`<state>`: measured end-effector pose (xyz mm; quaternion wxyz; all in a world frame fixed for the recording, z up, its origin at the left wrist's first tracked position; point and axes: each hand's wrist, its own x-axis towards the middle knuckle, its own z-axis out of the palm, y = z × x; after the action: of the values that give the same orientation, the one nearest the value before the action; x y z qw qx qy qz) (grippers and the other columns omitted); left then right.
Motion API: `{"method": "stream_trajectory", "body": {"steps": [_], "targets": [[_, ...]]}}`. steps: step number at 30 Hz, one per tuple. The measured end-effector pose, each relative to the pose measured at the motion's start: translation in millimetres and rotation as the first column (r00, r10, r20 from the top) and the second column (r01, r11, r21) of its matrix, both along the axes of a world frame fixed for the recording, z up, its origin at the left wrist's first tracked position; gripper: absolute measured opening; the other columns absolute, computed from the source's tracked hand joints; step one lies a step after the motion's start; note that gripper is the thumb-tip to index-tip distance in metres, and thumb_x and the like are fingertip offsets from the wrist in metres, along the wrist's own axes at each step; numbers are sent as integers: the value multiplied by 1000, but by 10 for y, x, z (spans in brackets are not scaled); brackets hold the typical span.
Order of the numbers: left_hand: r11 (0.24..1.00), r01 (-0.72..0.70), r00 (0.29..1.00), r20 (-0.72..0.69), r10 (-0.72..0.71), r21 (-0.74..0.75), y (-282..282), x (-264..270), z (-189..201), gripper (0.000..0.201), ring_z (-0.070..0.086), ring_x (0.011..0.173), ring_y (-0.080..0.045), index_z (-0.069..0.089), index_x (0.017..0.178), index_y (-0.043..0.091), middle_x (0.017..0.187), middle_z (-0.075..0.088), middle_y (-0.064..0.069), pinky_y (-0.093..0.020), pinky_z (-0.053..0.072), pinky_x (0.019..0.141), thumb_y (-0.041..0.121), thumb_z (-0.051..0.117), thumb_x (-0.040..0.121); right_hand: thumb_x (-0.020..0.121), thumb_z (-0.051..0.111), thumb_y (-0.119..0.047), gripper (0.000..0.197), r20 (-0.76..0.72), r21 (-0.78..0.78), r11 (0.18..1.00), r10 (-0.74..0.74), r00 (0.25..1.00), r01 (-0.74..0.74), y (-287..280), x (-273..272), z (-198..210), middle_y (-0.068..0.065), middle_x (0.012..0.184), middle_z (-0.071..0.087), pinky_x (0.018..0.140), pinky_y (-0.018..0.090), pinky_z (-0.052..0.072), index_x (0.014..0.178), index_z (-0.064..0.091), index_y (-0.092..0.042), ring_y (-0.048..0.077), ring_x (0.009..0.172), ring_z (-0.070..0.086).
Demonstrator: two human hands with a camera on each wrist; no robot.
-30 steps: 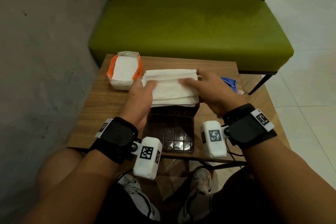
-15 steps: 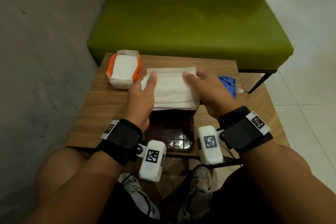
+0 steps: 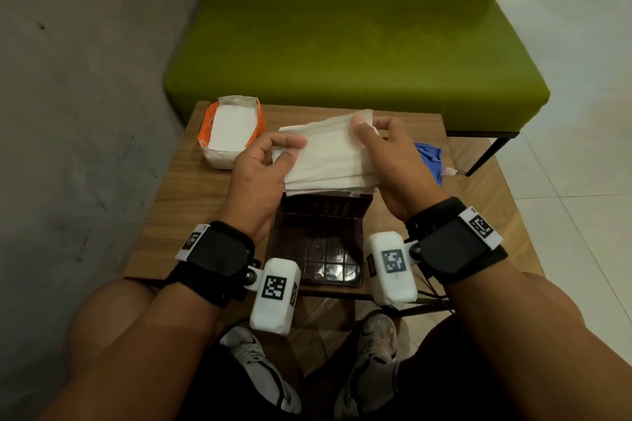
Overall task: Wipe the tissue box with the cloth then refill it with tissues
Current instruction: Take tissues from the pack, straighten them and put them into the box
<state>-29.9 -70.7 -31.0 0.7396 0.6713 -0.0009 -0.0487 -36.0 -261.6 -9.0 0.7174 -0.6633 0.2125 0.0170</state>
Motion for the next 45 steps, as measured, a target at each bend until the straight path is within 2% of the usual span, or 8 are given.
{"method": "stream_trajectory", "body": {"steps": [3, 7, 13, 19, 31, 35, 40, 45], "targets": [[995, 16, 999, -43, -20, -94, 3, 28, 14, 21, 71, 124, -25, 73, 122, 8, 133, 73, -10, -33, 60, 98, 2, 60, 107, 91, 76, -54, 69, -45, 281, 949, 166, 985, -147, -63, -15, 81, 11, 131, 74, 103, 51, 60, 143, 55, -14, 29, 117, 75], [991, 64, 996, -55, -71, -116, 57, 72, 18, 31, 72, 124, -22, 70, 131, 6, 133, 75, -8, -33, 61, 99, -2, 67, 101, 102, 68, -28, 50, -37, 385, 904, 216, 976, -186, -154, -20, 161, 18, 128, 75, 92, 44, 65, 144, 56, -4, 32, 114, 76], [987, 143, 988, -53, -146, -68, 72, 90, 45, 55, 71, 124, -14, 65, 142, 11, 135, 73, -3, -28, 60, 99, -10, 74, 91, 96, 74, -3, 45, 1, 202, 977, 74, 997, -73, -272, -9, 102, 19, 118, 76, 70, 42, 63, 134, 51, -12, 25, 81, 76], [980, 192, 979, -56, -194, -50, 52, 101, 56, 67, 69, 128, -13, 60, 148, 13, 142, 69, -6, -25, 58, 99, -14, 75, 89, 93, 69, 9, 38, 146, 89, 984, 138, 980, -152, -303, -83, 63, 21, 129, 68, 75, 39, 62, 120, 67, -19, 32, 101, 74], [924, 270, 962, -119, -246, 270, 140, 358, -51, 67, 72, 121, -18, 67, 143, 23, 132, 72, -2, -40, 60, 105, -3, 86, 84, 91, 69, 15, 55, -95, -103, 959, 253, 963, -262, -395, 130, 16, 16, 121, 73, 88, 34, 61, 139, 67, -12, 32, 113, 73], [866, 264, 965, -111, -240, 425, 139, 460, -93, 58, 72, 111, -37, 70, 138, 19, 119, 73, -25, -50, 59, 104, 0, 86, 86, 93, 73, 7, 55, -133, -335, 898, 254, 958, -285, -336, 135, -38, -1, 115, 64, 77, 22, 55, 141, 66, -18, 24, 107, 67], [736, 263, 956, -62, -288, 623, 161, 551, -56, 56, 64, 88, 4, 69, 140, 14, 117, 70, 5, -26, 58, 95, 6, 86, 88, 96, 72, -2, 50, -168, -600, 728, 290, 942, -331, -254, 158, -29, -4, 128, 56, 72, 17, 45, 141, 65, -23, 14, 110, 54], [593, 258, 937, -50, -344, 762, 209, 638, 16, 54, 55, 80, 2, 69, 141, 17, 116, 65, 3, -18, 45, 83, 11, 86, 90, 95, 69, -6, 49, -215, -738, 556, 342, 915, -382, -125, 211, -43, 13, 146, 52, 91, 33, 50, 141, 63, -25, 31, 118, 62]]}}
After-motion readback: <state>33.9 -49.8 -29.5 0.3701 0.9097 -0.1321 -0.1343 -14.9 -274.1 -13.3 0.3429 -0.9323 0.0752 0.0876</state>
